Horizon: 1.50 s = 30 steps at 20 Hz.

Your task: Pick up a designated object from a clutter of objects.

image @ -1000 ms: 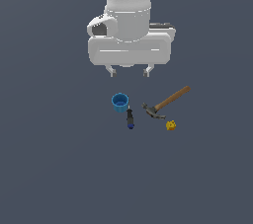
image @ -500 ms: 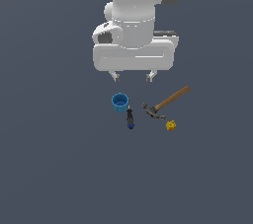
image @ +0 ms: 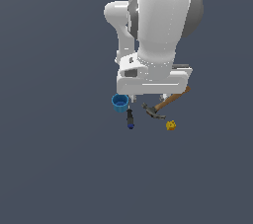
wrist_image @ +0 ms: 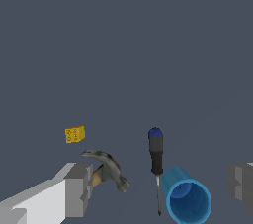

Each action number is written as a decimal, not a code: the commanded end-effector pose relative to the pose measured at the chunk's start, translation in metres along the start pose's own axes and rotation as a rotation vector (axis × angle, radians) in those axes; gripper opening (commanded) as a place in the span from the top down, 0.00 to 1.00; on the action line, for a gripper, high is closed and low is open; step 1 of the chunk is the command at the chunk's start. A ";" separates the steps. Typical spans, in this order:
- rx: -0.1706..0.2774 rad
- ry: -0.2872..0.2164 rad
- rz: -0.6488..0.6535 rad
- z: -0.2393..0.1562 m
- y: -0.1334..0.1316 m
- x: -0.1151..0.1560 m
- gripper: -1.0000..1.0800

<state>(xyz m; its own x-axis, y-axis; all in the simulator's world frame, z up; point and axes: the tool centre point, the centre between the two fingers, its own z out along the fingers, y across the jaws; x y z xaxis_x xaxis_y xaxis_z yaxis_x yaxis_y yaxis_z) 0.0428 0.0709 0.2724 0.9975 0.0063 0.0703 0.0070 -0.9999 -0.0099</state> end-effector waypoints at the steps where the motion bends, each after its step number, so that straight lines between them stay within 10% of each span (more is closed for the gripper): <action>1: -0.005 -0.011 -0.017 0.029 -0.021 0.001 0.04; 15: -0.009 -0.061 -0.105 0.173 -0.128 -0.028 0.04; 30: -0.006 -0.072 -0.122 0.207 -0.147 -0.041 0.04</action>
<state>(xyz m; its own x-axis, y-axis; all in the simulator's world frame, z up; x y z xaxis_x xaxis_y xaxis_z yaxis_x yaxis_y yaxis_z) 0.0155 0.2200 0.0689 0.9917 0.1285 0.0002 0.1285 -0.9917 0.0002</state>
